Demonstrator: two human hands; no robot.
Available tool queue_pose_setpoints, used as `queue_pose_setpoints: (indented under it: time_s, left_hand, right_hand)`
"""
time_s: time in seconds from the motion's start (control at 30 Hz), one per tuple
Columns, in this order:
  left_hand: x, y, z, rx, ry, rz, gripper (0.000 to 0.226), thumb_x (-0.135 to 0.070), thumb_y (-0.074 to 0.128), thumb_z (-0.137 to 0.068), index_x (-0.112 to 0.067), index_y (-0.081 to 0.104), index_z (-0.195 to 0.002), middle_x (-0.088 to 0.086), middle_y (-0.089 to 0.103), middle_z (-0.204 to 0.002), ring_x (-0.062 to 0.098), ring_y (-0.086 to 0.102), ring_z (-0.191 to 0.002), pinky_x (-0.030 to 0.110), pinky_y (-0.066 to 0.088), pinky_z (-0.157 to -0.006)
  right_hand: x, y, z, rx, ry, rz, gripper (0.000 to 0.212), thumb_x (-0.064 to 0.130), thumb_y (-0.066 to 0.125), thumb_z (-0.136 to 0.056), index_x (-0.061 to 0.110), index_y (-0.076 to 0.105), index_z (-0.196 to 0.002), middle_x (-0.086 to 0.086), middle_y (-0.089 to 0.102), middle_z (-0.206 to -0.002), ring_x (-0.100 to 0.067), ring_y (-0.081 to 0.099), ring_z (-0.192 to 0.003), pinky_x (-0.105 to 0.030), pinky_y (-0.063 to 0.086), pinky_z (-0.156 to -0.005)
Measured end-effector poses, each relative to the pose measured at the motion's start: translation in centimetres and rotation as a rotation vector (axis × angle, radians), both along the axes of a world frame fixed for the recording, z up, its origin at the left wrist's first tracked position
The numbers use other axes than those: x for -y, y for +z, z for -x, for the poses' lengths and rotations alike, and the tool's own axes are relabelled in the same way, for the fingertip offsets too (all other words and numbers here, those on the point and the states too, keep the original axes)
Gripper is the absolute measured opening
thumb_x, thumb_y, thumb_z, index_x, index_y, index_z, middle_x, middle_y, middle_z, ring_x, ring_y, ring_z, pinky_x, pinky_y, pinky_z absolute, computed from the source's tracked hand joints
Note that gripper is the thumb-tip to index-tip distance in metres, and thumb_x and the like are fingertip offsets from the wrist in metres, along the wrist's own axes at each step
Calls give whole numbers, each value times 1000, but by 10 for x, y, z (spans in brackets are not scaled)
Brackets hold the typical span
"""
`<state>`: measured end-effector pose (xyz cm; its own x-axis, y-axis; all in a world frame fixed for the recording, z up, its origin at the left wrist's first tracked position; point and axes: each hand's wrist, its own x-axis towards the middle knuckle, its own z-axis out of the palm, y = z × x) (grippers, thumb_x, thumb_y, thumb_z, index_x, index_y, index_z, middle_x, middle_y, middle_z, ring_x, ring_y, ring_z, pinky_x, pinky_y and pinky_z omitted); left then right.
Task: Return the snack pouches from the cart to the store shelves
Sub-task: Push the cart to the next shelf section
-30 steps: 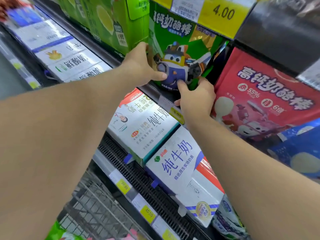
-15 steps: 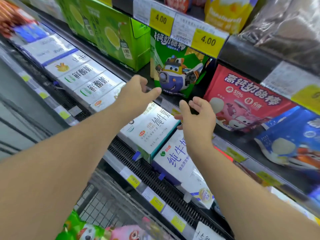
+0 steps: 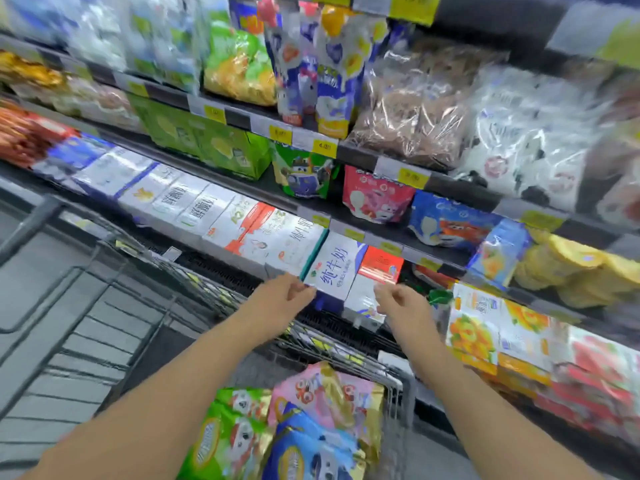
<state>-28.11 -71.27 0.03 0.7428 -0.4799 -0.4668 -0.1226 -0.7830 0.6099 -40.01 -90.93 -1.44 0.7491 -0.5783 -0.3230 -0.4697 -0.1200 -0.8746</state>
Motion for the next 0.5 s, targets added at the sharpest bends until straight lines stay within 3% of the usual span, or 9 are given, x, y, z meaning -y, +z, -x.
queue_pose_setpoints:
  time_s: [0.07,0.17,0.33,0.43,0.5]
  left_hand:
    - [-8,16,22,-12,-35,-31,48,-54,46,-101,-18,56,-131,-6,59,-115,15,57,-104,28,40,-84]
    - [-17,37,50,-20,-73,-64,46,-53,47,-101,-18,57,-130,-6,61,-118,17,59,-110,31,46,-91]
    - [-34,58,88,20,-96,-103,45,-55,46,-101,-20,58,-127,0,64,-126,19,60,-111,35,48,-94]
    - [-48,64,114,48,-90,-123,42,-53,46,-102,-19,59,-123,3,65,-125,22,61,-108,37,49,-94]
    - [-60,67,135,41,-67,-131,44,-53,46,-101,-17,59,-124,5,65,-125,24,61,-109,38,49,-94]
  right_hand:
    - [-5,14,29,-49,32,2,31,47,55,-96,18,67,-94,10,64,-90,-11,60,-87,-21,40,-67]
    - [-11,34,65,-118,64,44,39,50,52,-97,16,68,-109,6,66,-103,0,57,-88,-18,38,-66]
    - [-25,58,114,-152,124,77,41,52,53,-96,16,64,-112,-1,67,-111,-14,62,-97,-34,49,-85]
    - [-38,65,143,-146,153,145,52,49,52,-97,1,68,-110,-18,69,-110,-30,65,-101,-44,51,-90]
    - [-49,66,163,-162,200,173,48,47,52,-98,6,70,-110,-13,71,-107,-29,65,-101,-41,51,-90]
